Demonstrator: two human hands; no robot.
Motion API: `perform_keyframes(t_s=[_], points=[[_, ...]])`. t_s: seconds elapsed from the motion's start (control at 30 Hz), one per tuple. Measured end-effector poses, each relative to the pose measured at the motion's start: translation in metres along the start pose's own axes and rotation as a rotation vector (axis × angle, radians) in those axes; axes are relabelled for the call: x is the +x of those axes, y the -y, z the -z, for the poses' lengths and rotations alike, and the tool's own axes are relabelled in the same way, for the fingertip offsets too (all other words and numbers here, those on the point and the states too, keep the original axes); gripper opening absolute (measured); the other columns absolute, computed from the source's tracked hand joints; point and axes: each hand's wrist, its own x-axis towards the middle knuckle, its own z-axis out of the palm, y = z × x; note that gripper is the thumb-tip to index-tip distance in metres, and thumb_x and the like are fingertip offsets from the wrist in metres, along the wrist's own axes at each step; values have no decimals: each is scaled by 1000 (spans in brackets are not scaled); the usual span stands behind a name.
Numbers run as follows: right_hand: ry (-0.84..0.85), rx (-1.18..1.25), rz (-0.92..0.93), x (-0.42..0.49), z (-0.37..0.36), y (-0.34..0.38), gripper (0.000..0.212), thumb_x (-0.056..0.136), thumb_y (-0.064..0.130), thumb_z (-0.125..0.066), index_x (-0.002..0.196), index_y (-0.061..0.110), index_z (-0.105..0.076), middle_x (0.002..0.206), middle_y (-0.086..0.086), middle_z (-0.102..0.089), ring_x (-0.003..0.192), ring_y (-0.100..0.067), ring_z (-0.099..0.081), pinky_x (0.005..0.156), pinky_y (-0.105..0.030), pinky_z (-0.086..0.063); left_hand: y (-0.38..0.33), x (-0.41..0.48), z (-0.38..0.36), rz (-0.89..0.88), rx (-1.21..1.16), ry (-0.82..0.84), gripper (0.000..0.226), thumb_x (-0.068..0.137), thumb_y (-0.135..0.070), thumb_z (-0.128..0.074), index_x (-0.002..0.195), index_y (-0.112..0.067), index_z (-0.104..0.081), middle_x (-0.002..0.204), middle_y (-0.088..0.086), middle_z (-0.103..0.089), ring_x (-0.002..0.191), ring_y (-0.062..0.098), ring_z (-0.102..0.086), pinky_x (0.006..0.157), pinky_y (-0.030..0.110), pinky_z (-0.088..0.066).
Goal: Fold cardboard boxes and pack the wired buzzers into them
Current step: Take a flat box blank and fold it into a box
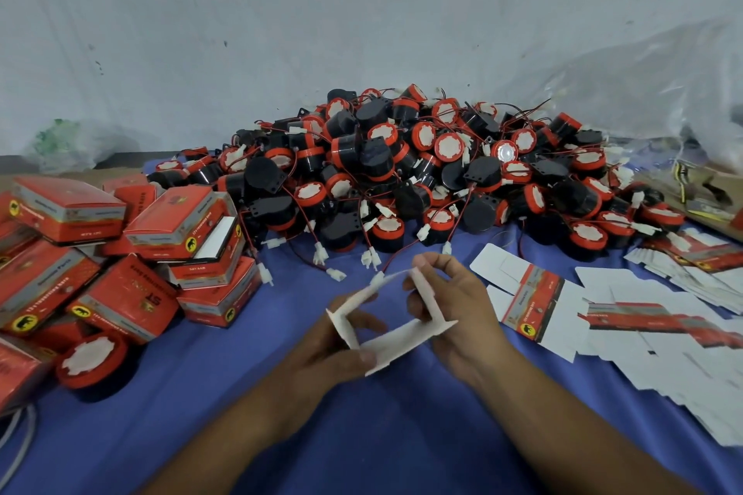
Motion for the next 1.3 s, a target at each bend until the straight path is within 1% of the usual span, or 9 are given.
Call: perform_keyframes(t_s=[0.17, 0.33, 0.47, 0.6, 0.73, 0.9, 1.03, 1.17, 1.3], points=[[249, -324, 103, 0, 2, 5, 38, 82, 49, -66, 97, 14, -67, 79, 1, -67, 71, -11, -60, 71, -23, -48, 6, 7, 9, -55, -31, -332, 34, 74, -49, -59, 94, -24, -70, 89, 8, -65, 88, 31, -59, 90, 50, -46], [549, -860, -37, -5, 11, 12, 64, 66, 82, -63, 119, 46, -63, 115, 35, -63, 108, 18, -55, 84, -5, -44, 6, 13, 22, -1, -177, -412, 45, 67, -40, -65, 111, -31, -68, 93, 5, -71, 93, 26, -62, 85, 37, -45], [666, -1334, 156, -10, 11, 13, 68, 66, 86, -59, 116, 39, -62, 115, 21, -58, 115, 1, -44, 99, -27, -39, 3, 4, 15, -84, 13, -322, 56, 63, -42, -60, 118, -29, -59, 114, -7, -67, 96, 13, -67, 75, 25, -54], [773, -1019, 18, -16, 6, 13, 53, 78, 54, -79, 124, 43, -56, 107, 13, -67, 97, -5, -66, 84, -27, -55, -4, 3, 7, -172, 27, -309, 55, 70, -43, -56, 119, -19, -58, 114, -5, -68, 90, 17, -68, 73, 27, -56], [710, -680, 35, -10, 9, 12, 65, 81, 11, -82, 134, 28, -49, 86, 11, -63, 75, -1, -62, 67, -13, -48, -3, 2, 10, -128, -45, -286, 61, 63, -19, -51, 124, -19, -58, 120, -1, -69, 108, 20, -66, 79, 27, -54], [415, -301, 45, 0, 7, 6, 42, 77, 12, -71, 117, 22, -62, 74, 0, -54, 73, -23, -54, 61, -35, -42, -8, -5, 6, -140, 176, -97, 64, 69, -43, -50, 133, -50, -52, 131, -25, -56, 118, 2, -54, 85, 15, -49], [330, -201, -11, 1, 4, -3, 35, 77, 15, -65, 112, 18, -68, 73, 2, -62, 63, -13, -54, 59, -23, -41, -13, -3, 5, -126, 228, -117, 65, 82, -84, -30, 133, -51, -50, 118, -17, -58, 111, 4, -54, 91, 20, -42], [296, -183, -32, 1, 2, -9, 30, 77, 18, -66, 108, 16, -70, 74, 2, -65, 67, -11, -57, 74, -33, -43, -18, -1, 4, -147, 204, -128, 52, 82, -81, -45, 122, -52, -60, 96, -14, -63, 90, 0, -58, 82, 10, -43], [348, -213, -34, -2, -1, -13, 22, 76, 24, -72, 97, 30, -75, 80, 0, -65, 73, -16, -56, 67, -29, -44, -17, 3, 1, -93, 165, -202, 36, 82, -51, -62, 118, -49, -65, 106, -8, -70, 95, 13, -65, 79, 26, -53]])
